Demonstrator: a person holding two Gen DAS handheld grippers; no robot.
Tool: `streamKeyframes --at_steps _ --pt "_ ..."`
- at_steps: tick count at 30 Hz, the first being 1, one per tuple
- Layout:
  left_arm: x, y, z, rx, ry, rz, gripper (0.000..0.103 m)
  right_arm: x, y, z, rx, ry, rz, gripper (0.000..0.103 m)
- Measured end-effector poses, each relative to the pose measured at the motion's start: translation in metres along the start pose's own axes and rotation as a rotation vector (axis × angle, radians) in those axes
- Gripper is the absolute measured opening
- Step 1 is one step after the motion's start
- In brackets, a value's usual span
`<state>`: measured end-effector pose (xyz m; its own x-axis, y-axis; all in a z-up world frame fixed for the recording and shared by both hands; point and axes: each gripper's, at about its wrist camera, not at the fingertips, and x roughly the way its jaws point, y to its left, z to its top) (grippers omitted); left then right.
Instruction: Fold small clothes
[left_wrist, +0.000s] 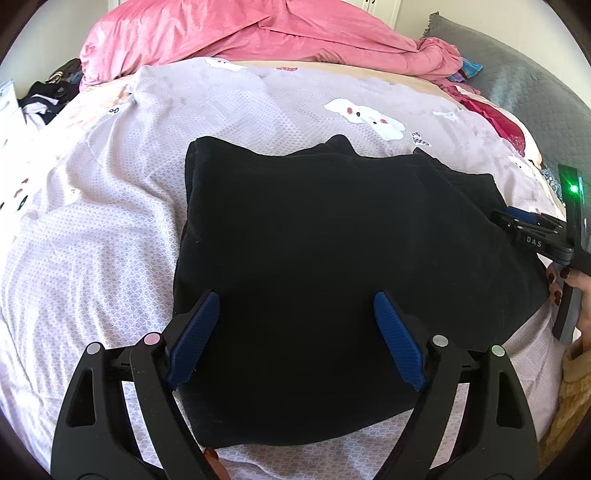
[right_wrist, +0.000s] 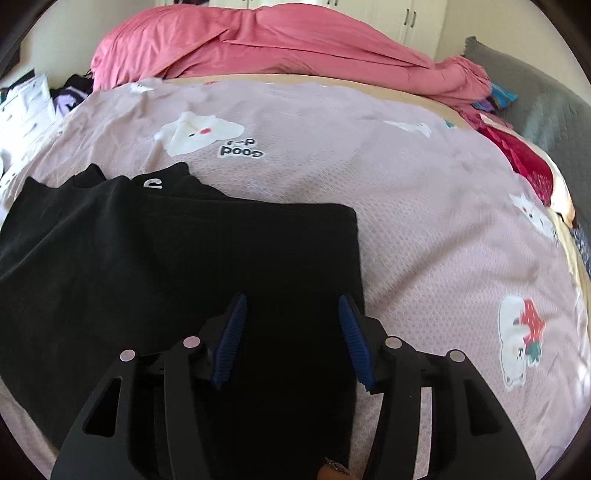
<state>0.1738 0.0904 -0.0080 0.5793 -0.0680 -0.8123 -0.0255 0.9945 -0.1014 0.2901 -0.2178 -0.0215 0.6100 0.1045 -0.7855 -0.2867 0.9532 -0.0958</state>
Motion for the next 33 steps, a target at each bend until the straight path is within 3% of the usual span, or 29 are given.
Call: streamKeyframes --at_steps 4,7,8,11,15,19,27,33 --pt "-0.005 0.002 0.001 -0.01 -0.004 -0.003 0.078 -0.026 0.002 -0.007 0.023 -0.04 0.003 0.054" --pt "-0.011 0.006 0.003 -0.018 -0.02 -0.003 0.085 -0.054 0.011 -0.013 0.026 -0.093 0.062 0.07" --pt "-0.013 0.007 0.004 -0.021 -0.028 -0.001 0.085 -0.066 0.018 -0.015 0.021 -0.113 0.085 0.076" --pt "-0.018 0.014 0.008 -0.041 -0.045 0.008 0.085 -0.092 0.047 -0.022 -0.04 -0.155 0.158 0.077" --pt "-0.02 0.031 0.013 -0.086 -0.054 0.037 0.094 -0.118 0.092 -0.031 -0.135 -0.193 0.241 0.087" --pt "-0.02 0.048 0.017 -0.132 -0.057 0.055 0.094 -0.13 0.146 -0.042 -0.253 -0.204 0.301 0.087" --pt "-0.02 0.078 0.023 -0.228 -0.058 0.06 0.093 -0.116 0.231 -0.058 -0.425 -0.169 0.316 0.087" --pt "-0.012 0.091 0.027 -0.266 -0.036 0.05 0.094 -0.094 0.267 -0.065 -0.493 -0.152 0.252 0.087"
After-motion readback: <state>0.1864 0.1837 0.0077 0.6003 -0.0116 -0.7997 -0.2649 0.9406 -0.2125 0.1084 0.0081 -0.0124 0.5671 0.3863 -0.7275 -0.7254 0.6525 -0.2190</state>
